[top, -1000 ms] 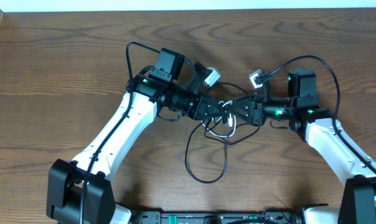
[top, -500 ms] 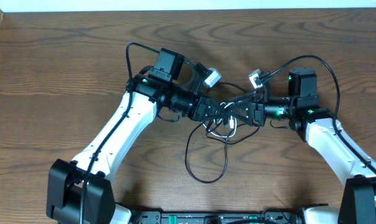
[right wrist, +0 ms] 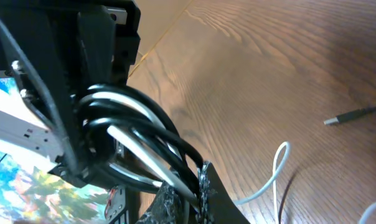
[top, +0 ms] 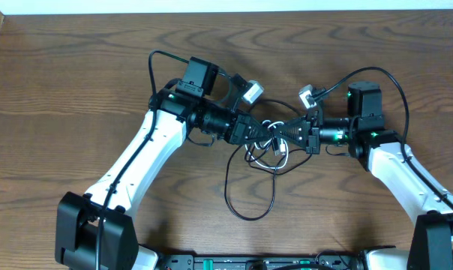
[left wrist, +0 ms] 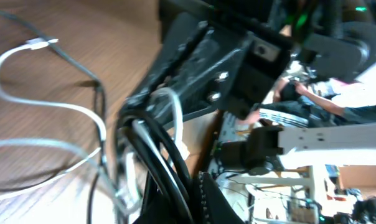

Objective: Untangle cables

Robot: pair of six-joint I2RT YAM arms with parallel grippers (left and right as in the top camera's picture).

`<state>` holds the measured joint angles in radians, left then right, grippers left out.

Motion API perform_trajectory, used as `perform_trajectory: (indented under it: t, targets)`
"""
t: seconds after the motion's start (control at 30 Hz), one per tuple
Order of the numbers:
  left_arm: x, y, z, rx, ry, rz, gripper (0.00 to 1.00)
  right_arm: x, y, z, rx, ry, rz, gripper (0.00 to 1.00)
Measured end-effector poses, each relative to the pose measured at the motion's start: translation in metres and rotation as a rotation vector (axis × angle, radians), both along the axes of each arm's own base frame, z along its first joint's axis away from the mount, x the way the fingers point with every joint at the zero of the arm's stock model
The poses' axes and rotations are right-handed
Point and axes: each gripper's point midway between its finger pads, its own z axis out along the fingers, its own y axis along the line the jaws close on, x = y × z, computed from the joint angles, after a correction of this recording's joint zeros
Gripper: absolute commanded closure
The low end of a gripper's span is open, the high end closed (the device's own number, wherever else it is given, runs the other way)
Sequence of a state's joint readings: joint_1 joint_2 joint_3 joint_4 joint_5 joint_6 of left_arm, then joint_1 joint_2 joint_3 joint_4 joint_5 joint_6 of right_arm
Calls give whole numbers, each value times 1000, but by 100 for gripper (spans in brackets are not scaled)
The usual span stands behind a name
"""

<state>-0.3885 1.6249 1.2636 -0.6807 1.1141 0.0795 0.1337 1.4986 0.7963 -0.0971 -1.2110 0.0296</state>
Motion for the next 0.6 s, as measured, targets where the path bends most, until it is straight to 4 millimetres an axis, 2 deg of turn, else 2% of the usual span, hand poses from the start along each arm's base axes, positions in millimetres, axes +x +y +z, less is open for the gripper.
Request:
perform_trajectory:
  t: [0.03, 0.2, 0.37, 0.43, 0.6]
  targets:
    - [2, 2, -3, 21, -7, 12, 73, 1, -2, -2, -7, 14, -11, 99]
    - [16, 19, -23, 148, -30, 88, 66, 6, -18, -19, -68, 101, -94, 99]
    - [24, 27, -33, 221, -58, 126, 65, 4, -26, -34, -129, 172, -142, 99]
    - [26, 28, -35, 234, -62, 132, 74, 4, -27, -37, -142, 185, -150, 99]
    - [27, 30, -37, 250, -68, 139, 74, 1, -29, -42, -160, 216, -158, 99]
